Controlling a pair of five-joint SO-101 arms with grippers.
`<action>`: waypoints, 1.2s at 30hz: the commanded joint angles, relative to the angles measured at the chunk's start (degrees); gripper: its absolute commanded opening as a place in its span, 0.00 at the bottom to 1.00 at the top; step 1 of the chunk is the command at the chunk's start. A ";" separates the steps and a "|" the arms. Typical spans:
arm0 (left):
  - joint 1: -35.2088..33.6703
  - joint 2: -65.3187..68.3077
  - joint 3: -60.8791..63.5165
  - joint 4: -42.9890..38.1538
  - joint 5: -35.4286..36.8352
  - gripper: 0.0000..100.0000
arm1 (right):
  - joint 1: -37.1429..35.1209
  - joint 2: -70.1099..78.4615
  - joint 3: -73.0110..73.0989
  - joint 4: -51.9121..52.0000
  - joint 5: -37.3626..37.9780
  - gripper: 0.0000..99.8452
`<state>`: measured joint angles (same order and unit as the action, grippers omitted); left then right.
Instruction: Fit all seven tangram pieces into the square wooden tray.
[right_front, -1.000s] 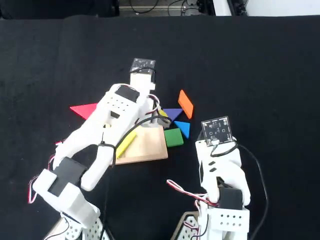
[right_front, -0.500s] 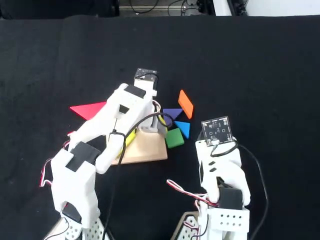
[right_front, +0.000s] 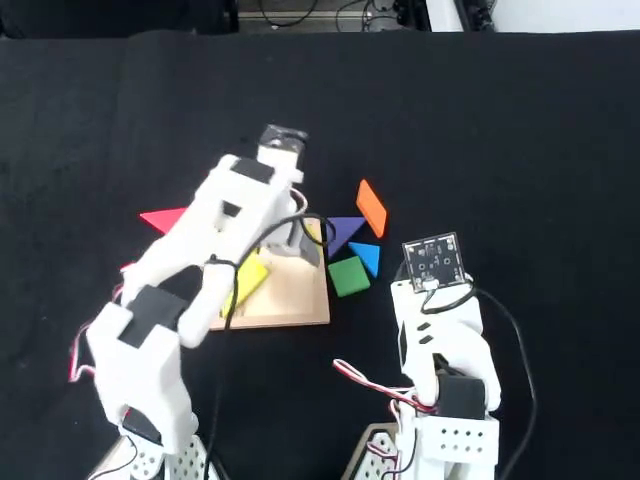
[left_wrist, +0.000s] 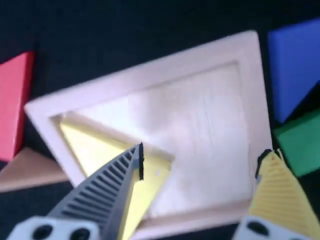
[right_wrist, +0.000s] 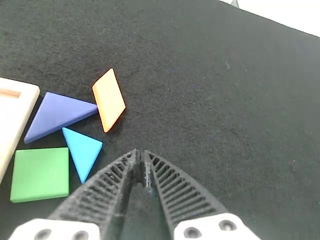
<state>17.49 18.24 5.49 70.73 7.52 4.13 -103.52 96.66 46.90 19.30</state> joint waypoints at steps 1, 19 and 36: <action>1.80 -9.32 -2.07 9.67 -4.57 0.36 | 0.70 -1.80 -0.04 0.26 -0.26 0.01; 8.40 -14.51 22.37 -7.12 -7.03 0.36 | 0.62 -1.80 -0.04 0.26 -0.26 0.01; -3.47 -15.03 22.02 -11.87 -12.13 0.36 | 0.62 -1.80 -0.04 0.26 -0.26 0.01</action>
<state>14.95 5.85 28.00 59.47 -4.00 4.13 -103.52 96.66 46.90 19.30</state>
